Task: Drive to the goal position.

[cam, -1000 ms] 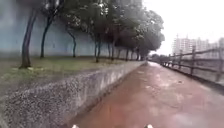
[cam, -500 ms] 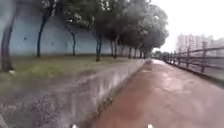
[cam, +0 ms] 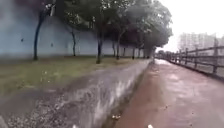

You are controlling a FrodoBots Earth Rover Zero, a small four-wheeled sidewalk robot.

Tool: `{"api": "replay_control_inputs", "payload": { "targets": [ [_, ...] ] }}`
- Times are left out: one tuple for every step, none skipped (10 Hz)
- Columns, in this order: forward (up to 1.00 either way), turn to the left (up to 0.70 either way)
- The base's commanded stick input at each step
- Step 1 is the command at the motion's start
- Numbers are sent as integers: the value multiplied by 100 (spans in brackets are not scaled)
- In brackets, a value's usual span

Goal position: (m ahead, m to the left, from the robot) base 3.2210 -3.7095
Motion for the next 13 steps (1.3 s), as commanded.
{"api": "replay_control_inputs", "payload": {
  "targets": [
    [85,2],
    [85,2],
    [85,2],
    [85,2],
    [85,2],
    [85,2],
    [85,2],
    [85,2],
    [85,2],
    [85,2],
    [85,2],
    [85,2],
    [85,2]
  ]
}}
